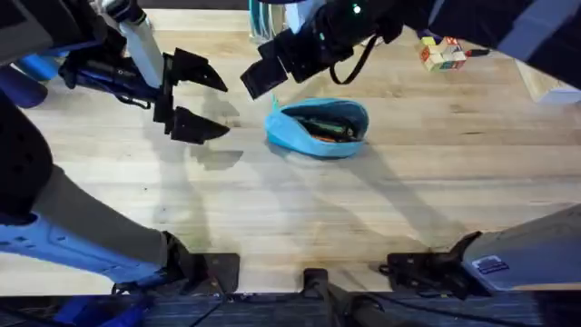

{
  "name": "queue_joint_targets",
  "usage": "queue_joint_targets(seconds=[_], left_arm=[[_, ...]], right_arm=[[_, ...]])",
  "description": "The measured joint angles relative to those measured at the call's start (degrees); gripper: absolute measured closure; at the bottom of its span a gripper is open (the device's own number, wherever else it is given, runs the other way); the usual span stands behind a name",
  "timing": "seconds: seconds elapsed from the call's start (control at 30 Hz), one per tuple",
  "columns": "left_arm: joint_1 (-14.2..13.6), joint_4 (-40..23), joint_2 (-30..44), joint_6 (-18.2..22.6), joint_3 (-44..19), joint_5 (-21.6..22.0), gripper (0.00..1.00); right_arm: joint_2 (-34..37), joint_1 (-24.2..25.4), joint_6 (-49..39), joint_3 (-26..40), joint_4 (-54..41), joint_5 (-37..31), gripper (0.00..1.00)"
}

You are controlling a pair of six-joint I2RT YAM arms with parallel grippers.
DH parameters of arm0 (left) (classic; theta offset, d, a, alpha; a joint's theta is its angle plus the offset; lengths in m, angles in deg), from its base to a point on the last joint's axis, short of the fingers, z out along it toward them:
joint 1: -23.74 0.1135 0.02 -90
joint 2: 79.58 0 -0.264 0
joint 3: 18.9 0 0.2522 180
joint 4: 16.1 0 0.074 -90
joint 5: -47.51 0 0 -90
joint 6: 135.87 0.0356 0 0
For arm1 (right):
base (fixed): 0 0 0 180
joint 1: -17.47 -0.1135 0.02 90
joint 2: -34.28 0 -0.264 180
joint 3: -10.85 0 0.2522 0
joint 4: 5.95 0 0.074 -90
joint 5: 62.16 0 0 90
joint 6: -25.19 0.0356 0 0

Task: Unzip the bag, pick up the pens from the table one at a time and place them inside, then zip the bag closed.

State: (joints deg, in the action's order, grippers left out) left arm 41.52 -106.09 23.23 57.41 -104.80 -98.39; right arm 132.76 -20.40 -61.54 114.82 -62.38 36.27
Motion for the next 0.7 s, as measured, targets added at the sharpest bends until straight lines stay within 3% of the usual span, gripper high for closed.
queue_joint_targets(seconds=[0.23,0.7], left_arm=[[0.0,0.0,0.0,0.0,0.0,0.0,0.007],[0.0,0.0,0.0,0.0,0.0,0.0,0.007]], right_arm=[[0.9,0.0,0.8,0.2,1.9,0.0,0.005],[10.3,0.0,4.3,0.4,3.1,0.2,0.005]])
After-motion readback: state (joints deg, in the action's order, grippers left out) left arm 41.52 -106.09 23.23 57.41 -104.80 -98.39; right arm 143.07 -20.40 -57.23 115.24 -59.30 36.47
